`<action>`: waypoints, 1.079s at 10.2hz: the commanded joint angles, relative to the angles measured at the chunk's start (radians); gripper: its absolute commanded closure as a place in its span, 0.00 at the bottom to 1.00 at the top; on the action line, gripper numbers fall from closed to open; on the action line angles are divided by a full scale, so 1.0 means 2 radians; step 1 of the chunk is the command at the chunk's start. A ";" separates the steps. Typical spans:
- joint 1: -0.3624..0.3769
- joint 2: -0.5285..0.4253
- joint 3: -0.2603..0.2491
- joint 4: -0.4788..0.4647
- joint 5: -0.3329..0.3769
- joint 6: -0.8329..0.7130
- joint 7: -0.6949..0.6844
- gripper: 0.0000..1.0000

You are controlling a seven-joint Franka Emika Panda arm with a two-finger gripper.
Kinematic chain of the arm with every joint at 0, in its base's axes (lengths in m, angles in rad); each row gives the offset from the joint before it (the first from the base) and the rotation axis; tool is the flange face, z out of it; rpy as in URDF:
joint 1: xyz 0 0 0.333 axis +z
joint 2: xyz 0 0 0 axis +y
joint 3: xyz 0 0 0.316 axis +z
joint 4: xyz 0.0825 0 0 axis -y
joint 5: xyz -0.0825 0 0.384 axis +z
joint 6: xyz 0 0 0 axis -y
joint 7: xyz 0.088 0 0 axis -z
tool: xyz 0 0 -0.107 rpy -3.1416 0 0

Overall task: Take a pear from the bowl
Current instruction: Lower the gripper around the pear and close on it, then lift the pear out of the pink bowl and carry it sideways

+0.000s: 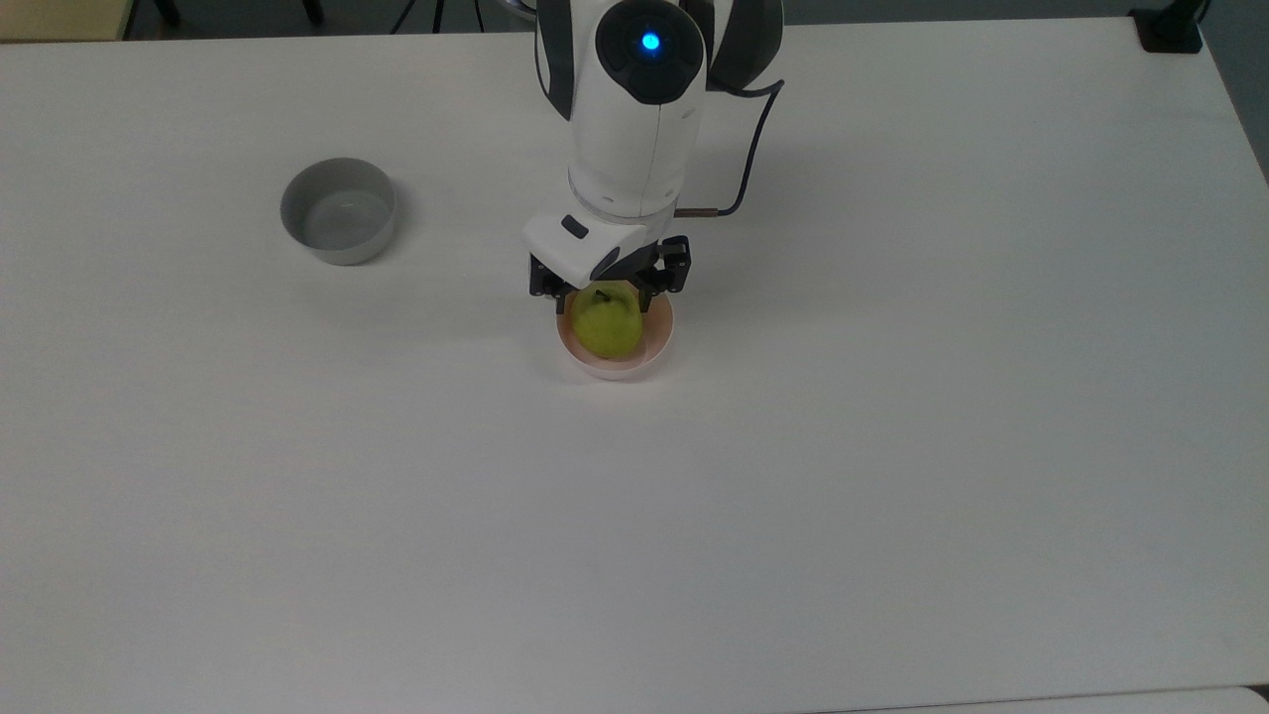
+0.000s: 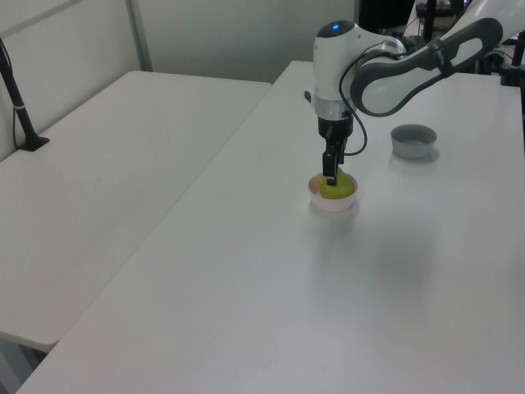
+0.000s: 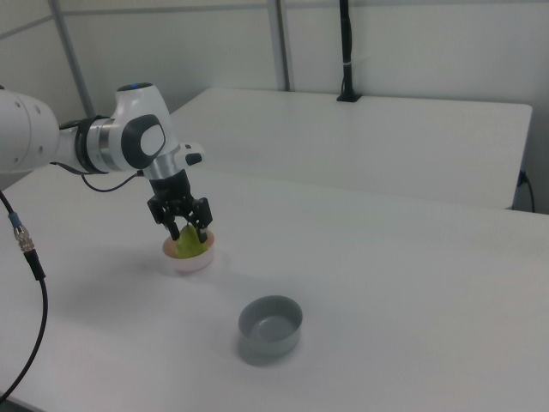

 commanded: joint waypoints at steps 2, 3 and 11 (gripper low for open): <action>0.003 -0.010 -0.002 -0.021 -0.009 0.015 -0.002 1.00; 0.003 -0.012 -0.002 -0.020 -0.006 0.014 -0.002 1.00; -0.039 -0.071 -0.003 -0.010 0.017 0.007 -0.036 1.00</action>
